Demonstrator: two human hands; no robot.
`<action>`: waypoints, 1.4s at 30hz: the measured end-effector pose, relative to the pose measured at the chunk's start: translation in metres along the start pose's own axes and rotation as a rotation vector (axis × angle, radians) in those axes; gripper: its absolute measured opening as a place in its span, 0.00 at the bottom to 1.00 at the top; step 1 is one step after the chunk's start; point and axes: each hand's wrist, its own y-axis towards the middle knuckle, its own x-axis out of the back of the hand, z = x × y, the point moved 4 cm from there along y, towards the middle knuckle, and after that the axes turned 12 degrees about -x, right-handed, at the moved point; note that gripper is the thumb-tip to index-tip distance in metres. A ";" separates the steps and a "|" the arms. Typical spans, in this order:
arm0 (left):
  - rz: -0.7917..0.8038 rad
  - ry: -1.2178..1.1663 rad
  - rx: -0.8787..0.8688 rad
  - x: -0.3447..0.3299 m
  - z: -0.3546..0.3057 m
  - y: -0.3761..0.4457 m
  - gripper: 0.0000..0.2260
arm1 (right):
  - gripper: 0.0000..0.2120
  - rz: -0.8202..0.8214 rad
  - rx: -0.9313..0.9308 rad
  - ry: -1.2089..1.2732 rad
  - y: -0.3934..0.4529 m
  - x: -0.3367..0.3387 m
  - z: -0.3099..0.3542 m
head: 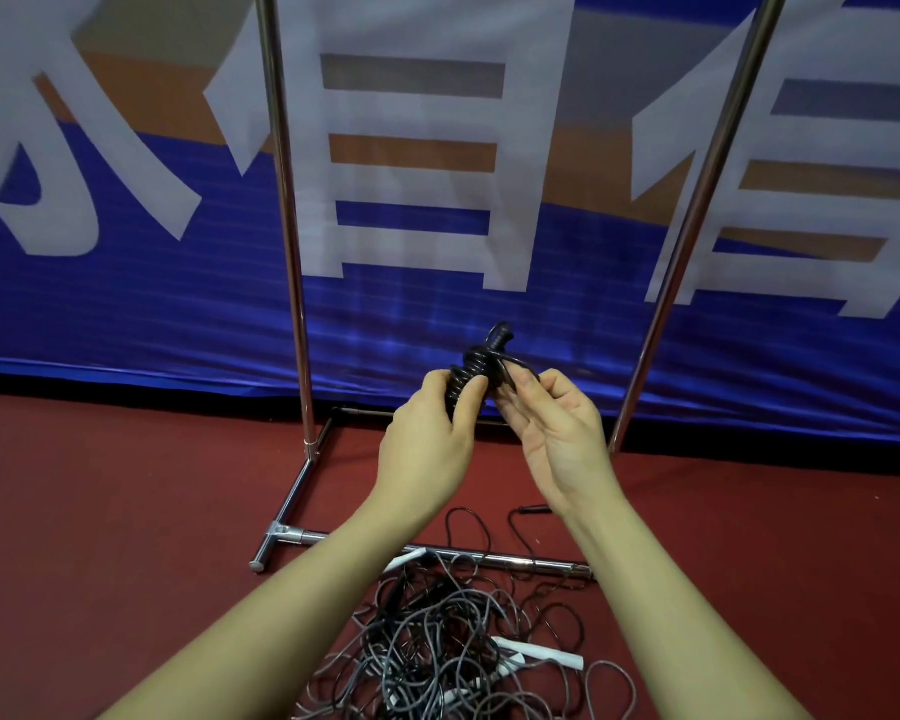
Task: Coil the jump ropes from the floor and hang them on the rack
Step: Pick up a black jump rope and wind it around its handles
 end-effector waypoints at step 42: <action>0.174 -0.646 0.197 0.013 -0.001 0.007 0.13 | 0.04 -0.053 0.075 -0.269 -0.006 -0.004 0.005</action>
